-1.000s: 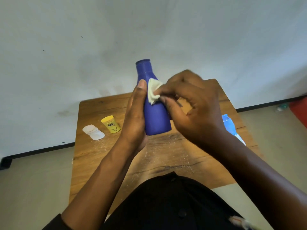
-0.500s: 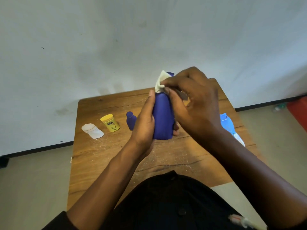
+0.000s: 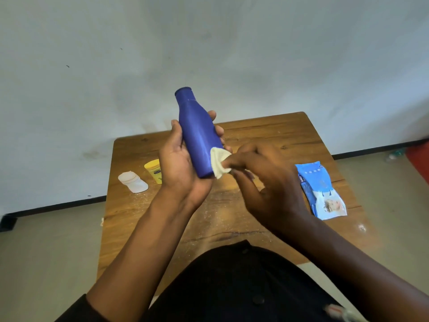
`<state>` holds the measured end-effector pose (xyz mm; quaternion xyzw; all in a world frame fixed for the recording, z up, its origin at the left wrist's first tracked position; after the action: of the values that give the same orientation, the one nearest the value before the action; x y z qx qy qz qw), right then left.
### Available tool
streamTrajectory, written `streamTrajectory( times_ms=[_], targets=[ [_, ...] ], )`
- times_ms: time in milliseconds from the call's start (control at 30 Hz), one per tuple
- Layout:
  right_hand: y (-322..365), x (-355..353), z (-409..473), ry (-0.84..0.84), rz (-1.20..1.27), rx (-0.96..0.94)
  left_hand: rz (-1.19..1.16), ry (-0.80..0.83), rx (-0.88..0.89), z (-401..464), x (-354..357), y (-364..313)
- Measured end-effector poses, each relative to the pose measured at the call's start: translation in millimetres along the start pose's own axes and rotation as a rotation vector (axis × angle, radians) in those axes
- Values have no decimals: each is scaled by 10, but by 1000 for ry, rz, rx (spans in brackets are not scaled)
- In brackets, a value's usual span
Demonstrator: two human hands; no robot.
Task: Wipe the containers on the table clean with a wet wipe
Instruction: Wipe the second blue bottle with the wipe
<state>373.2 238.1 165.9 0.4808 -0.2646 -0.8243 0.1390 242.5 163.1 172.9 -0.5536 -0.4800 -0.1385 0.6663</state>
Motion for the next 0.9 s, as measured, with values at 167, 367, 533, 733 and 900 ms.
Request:
streamTrajectory(
  times_ms=[167,367,533,733,900],
  targets=[
    [66,-57,53,-45,19,44,3,0,-30,-10,52,89],
    [131,-38,48,51,-7,-28,-15,18,-12,-23,72,107],
    [-104,-242,83,-43,84,113,-59,29,-78,-29,44,86],
    [-16,-359,189,-77,238,111,-29,35,-111,-33,33,136],
    [-17,-350,375,-50,162,104,84,52,-200,-48,72,163]
  ],
)
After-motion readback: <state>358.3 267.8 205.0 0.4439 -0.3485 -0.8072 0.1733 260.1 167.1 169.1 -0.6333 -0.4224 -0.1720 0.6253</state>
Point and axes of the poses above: each hand's wrist, its own z-axis towards the middle knuckle, its own x-axis out of the palm, y = z × x, the point moved 3 cm from there along z, towards the middle knuckle, and after that the axes turned 14 degrees about y, right-handed, at the moved point
